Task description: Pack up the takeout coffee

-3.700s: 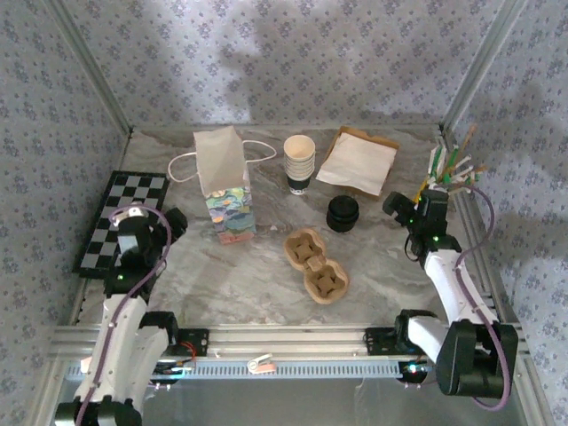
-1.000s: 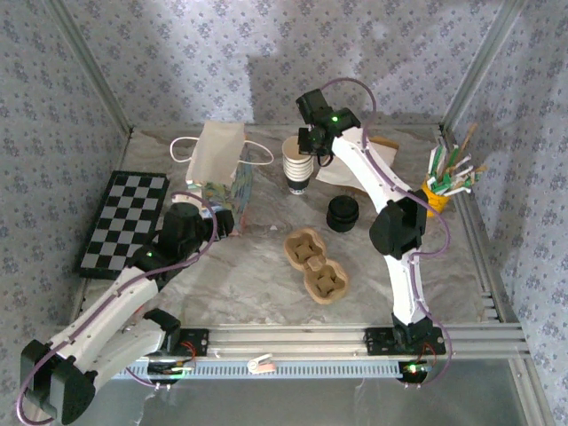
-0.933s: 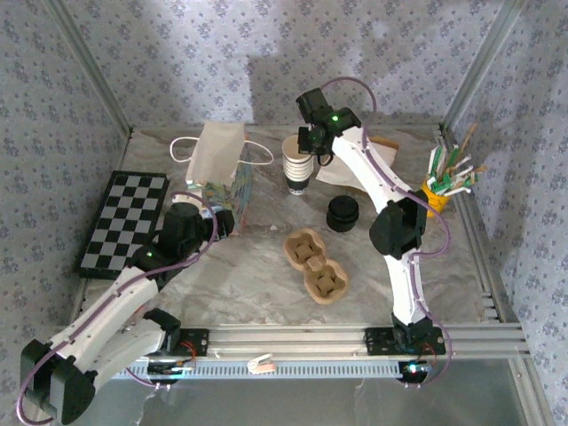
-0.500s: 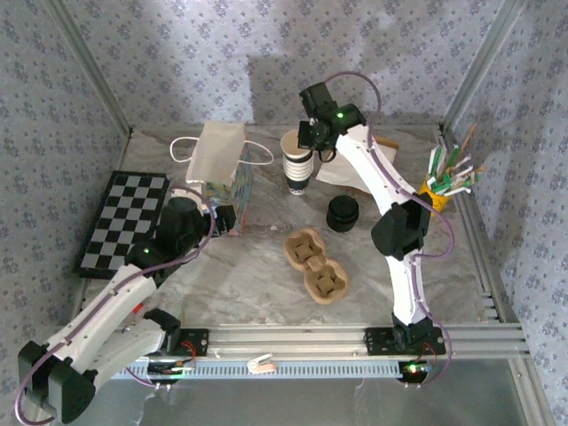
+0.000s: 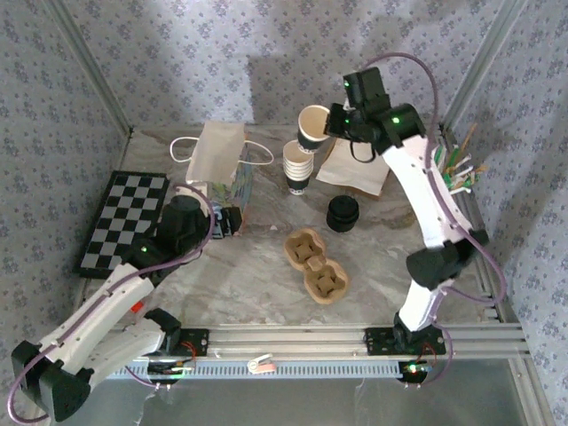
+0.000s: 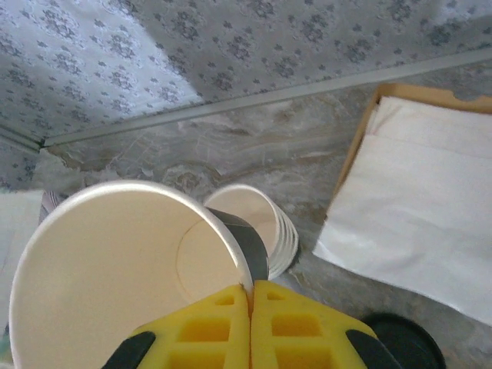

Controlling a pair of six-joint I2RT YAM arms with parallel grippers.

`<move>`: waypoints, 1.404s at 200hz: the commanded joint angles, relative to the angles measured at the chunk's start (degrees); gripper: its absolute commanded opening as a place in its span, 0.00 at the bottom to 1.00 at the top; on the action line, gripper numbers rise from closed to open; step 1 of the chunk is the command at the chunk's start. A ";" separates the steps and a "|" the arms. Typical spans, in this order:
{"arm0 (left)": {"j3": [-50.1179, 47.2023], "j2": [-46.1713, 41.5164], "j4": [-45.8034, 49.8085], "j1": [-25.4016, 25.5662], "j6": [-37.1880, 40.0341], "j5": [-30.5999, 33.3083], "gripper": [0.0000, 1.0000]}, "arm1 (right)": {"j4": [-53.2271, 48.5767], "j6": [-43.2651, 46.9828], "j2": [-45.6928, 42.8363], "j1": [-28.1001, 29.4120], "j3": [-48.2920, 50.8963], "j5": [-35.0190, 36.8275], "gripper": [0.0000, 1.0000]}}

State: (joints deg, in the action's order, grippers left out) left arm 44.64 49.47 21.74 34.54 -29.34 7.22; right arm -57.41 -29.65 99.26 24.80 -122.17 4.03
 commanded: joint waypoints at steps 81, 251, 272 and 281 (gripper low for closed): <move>0.62 1.05 -0.80 11.25 -7.61 1.13 0.88 | -0.91 0.57 -27.69 -7.55 41.25 -1.63 0.07; -0.09 4.91 -3.62 13.91 -9.59 3.33 0.90 | 17.11 -1.13 -32.50 -1.34 72.41 1.27 0.08; 0.26 5.45 -3.72 13.96 -9.58 3.16 0.90 | 16.11 -0.98 -32.71 -1.20 72.60 1.42 0.12; 0.41 5.65 -3.72 13.90 -9.45 3.21 0.90 | 16.10 -0.75 -33.24 -1.16 72.60 1.41 0.18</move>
State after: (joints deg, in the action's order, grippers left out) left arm 44.69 54.52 19.35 47.83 -38.50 9.78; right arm -40.86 -30.30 67.55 23.20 -50.33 3.79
